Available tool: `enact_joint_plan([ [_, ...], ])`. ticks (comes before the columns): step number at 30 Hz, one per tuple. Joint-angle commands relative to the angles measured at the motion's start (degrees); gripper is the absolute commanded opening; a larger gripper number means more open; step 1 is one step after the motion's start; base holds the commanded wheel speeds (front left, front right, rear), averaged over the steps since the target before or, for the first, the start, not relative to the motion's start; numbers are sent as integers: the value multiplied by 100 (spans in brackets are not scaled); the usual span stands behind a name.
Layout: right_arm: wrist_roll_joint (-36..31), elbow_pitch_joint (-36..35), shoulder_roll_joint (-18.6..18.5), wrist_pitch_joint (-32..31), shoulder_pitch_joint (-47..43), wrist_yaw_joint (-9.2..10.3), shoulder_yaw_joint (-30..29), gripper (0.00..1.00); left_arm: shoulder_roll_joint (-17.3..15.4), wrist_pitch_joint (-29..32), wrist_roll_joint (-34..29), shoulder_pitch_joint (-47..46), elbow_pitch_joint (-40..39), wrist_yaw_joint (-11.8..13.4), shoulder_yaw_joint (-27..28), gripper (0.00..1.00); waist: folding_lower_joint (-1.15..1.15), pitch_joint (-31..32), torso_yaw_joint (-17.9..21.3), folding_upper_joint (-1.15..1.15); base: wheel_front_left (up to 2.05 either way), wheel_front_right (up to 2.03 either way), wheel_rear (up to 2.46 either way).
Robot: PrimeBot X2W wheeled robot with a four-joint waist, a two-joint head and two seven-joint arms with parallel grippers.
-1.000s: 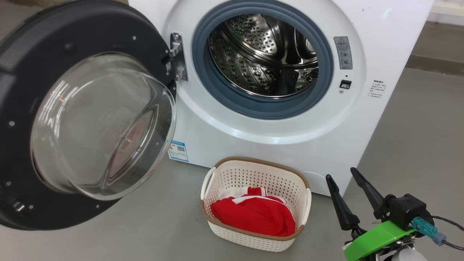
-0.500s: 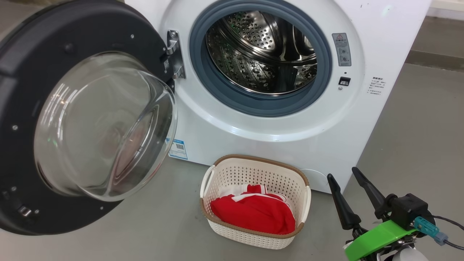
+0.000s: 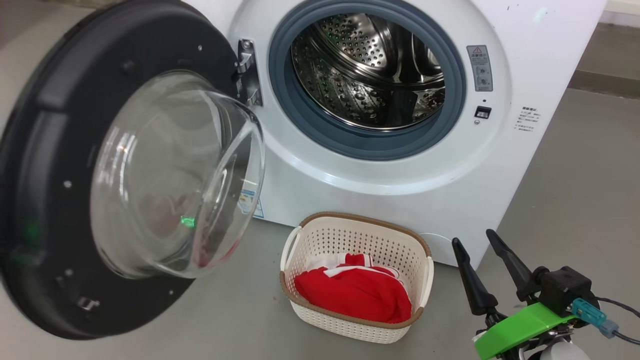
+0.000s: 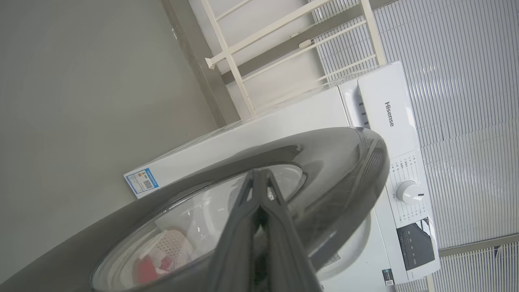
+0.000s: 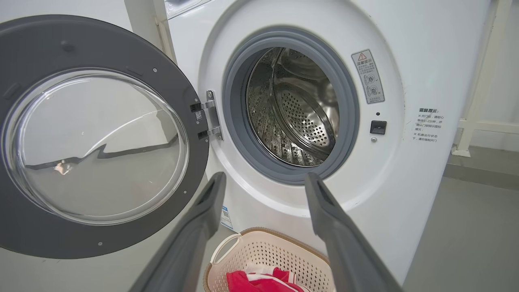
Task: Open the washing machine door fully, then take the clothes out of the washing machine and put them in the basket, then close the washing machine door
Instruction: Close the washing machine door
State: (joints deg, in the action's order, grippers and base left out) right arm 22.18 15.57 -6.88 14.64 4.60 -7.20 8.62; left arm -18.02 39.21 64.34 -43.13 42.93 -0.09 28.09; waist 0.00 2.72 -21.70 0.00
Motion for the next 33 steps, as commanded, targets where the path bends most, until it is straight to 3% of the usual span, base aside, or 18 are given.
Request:
enact_joint_plan([
  [1,55,-145,-15,36,86,-29,93,100,-15,168,63,199,-290,-45,12,0,0,0,5,0,0,0,0],
  [12,60,-144,15,36,72,-29,33,100,658,465,296,921,-1797,133,-24,0,0,8,16,0,0,0,0],
  [20,51,-144,48,36,56,-29,36,100,1245,691,403,1646,-3264,458,-213,0,0,7,83,0,0,0,0],
  [33,51,-119,81,36,31,-29,49,100,1497,605,726,2412,-4377,729,-714,0,0,-48,339,0,0,0,0],
])
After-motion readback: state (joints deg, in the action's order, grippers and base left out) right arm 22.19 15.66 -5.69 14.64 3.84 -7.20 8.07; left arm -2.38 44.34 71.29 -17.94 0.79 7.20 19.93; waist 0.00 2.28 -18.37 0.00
